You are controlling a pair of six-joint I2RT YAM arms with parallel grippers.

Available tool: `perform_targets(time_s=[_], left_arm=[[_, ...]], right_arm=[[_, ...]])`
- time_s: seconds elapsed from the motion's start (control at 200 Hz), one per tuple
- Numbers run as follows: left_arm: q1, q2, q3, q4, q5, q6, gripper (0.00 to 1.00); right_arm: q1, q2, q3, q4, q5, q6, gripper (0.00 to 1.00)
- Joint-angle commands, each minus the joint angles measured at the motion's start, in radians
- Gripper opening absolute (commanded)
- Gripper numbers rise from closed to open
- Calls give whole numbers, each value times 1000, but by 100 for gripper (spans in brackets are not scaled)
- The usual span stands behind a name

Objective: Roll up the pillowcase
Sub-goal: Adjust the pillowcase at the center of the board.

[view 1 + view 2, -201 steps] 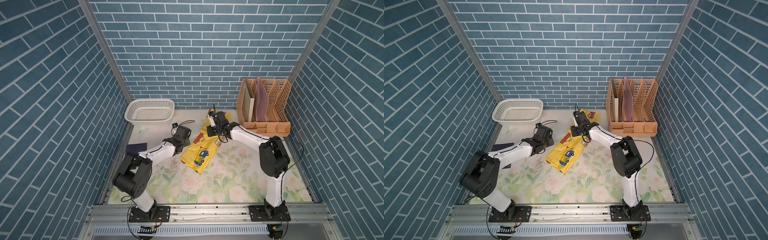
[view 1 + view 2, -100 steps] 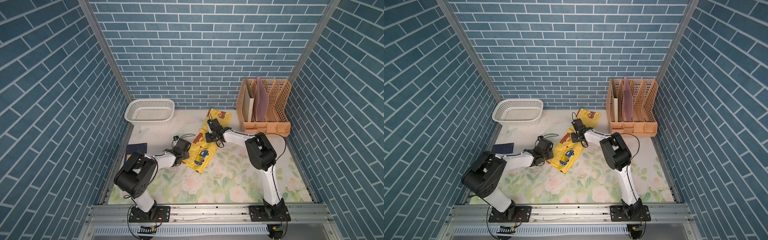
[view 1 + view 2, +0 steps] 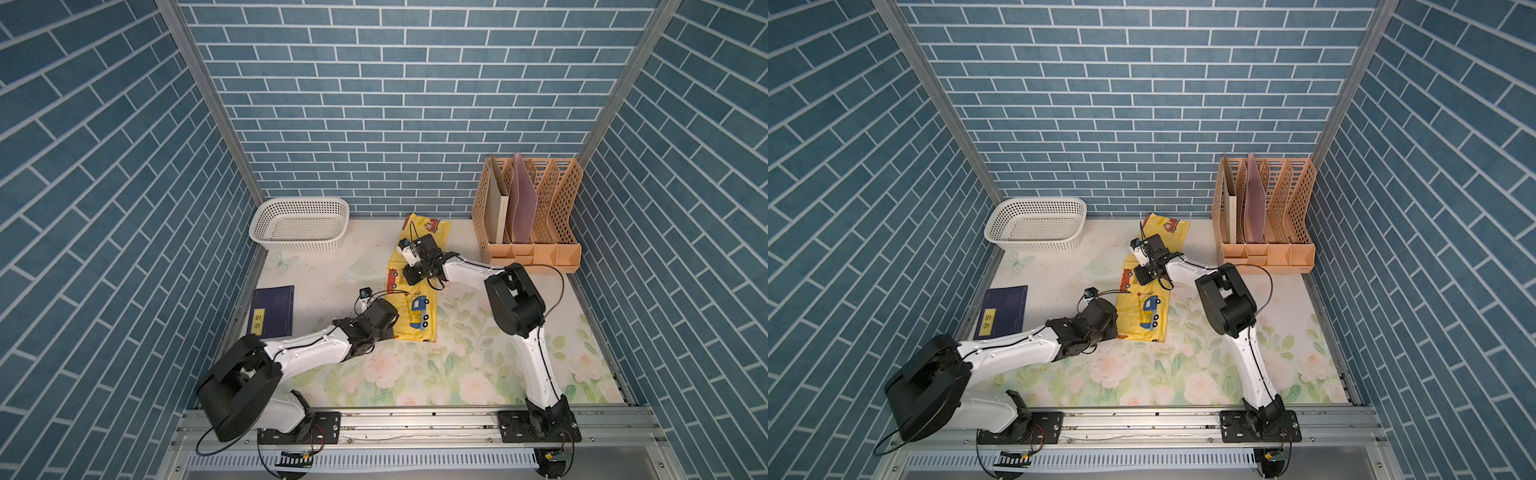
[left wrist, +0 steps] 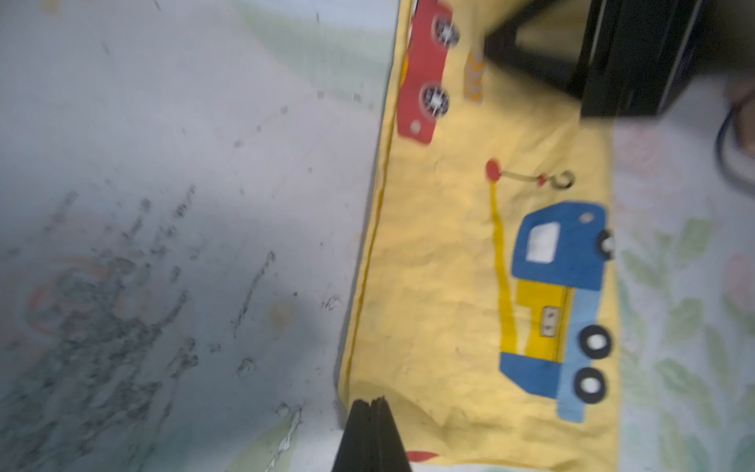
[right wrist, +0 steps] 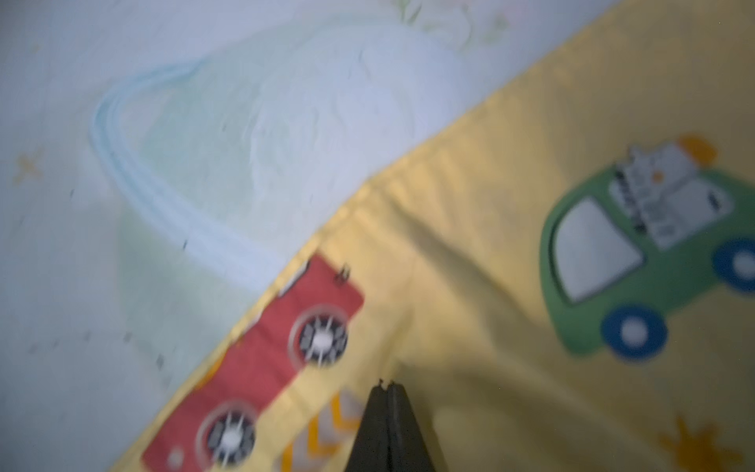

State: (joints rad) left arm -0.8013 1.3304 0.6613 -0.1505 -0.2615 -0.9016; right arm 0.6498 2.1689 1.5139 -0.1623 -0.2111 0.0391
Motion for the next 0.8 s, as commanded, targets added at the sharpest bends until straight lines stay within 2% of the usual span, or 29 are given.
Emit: perform_targets(time_s=[0.0, 0.085, 0.17, 0.235, 0.33, 0.485, 0.67, 0.76, 0.795], left_arm=[[54, -87, 42, -28, -62, 55, 0], [122, -37, 72, 101, 23, 171, 0], [128, 89, 166, 166, 56, 282, 0], [128, 189, 239, 199, 95, 344, 0], [128, 304, 303, 233, 122, 375, 0], [128, 387, 329, 248, 139, 372, 0], [127, 359, 260, 262, 164, 336, 0], [129, 324, 195, 278, 174, 316, 0], [129, 311, 166, 284, 167, 307, 0]], right_arm=[[2, -231, -193, 101, -33, 113, 14], [-9, -302, -338, 152, -85, 224, 13], [-22, -341, -484, 262, -195, 320, 4], [-24, -334, -567, 364, -267, 366, 2], [-21, -279, -602, 414, -349, 391, 0], [-24, -308, -697, 413, -297, 397, 0], [-26, -363, -821, 340, -254, 412, 0], [-20, -442, -877, 322, -232, 330, 0], [-14, -488, -883, 303, -201, 289, 8]])
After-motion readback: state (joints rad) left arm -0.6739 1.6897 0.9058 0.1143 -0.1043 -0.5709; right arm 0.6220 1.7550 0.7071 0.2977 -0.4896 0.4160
